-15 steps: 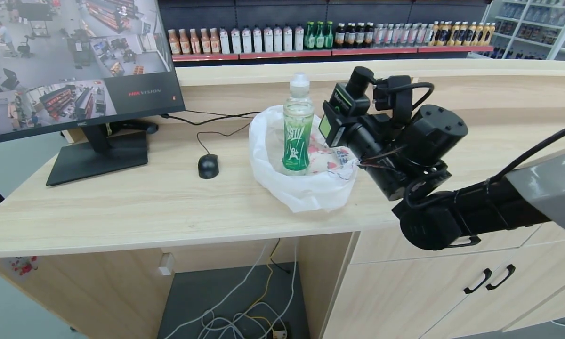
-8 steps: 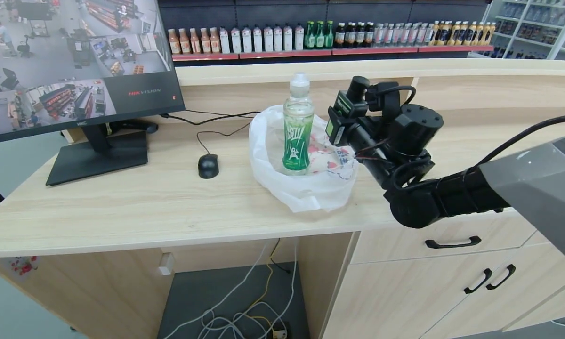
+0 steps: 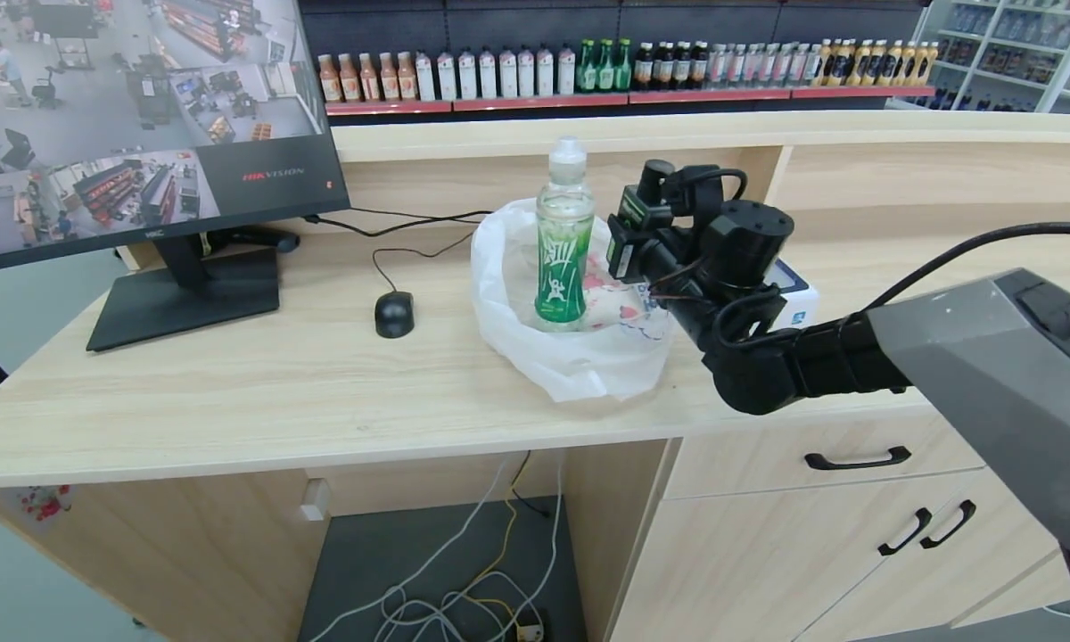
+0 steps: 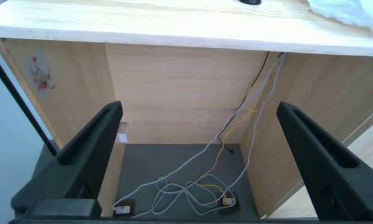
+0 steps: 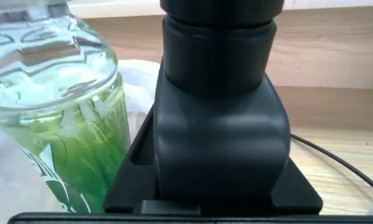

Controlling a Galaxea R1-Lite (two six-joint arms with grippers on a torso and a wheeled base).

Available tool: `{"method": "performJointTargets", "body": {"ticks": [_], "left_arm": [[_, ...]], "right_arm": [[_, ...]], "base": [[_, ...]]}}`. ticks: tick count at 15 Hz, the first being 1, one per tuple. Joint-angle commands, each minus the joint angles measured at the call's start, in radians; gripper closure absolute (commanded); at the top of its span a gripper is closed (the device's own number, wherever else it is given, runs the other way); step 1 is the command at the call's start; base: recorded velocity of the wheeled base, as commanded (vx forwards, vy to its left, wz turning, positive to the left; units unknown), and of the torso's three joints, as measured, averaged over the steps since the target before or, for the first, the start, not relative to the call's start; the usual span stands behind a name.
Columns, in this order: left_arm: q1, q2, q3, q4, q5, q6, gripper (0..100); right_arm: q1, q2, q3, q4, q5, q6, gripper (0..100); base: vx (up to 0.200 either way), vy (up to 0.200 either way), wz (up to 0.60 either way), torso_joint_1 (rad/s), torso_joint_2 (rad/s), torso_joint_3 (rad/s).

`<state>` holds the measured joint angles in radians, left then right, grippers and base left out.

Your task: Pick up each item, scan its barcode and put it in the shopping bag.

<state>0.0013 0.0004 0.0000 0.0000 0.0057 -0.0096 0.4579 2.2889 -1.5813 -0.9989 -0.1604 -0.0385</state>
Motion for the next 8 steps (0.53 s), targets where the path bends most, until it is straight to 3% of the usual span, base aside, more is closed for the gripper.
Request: {"method": "performJointTargets", "body": {"ticks": [1, 8], "left_arm": [[0.0, 0.0, 0.0, 0.0, 0.0, -0.001, 0], [0.0, 0.0, 0.0, 0.0, 0.0, -0.001, 0]], "right_arm": [[-0.002, 0.03, -0.008, 0.0, -0.001, -0.001, 100], [-0.005, 0.11, -0.054, 0.0, -0.005, -0.029, 100]], "base": [[0.0, 0.0, 0.0, 0.0, 0.0, 0.0], [0.0, 0.0, 0.0, 0.0, 0.0, 0.0]]}}
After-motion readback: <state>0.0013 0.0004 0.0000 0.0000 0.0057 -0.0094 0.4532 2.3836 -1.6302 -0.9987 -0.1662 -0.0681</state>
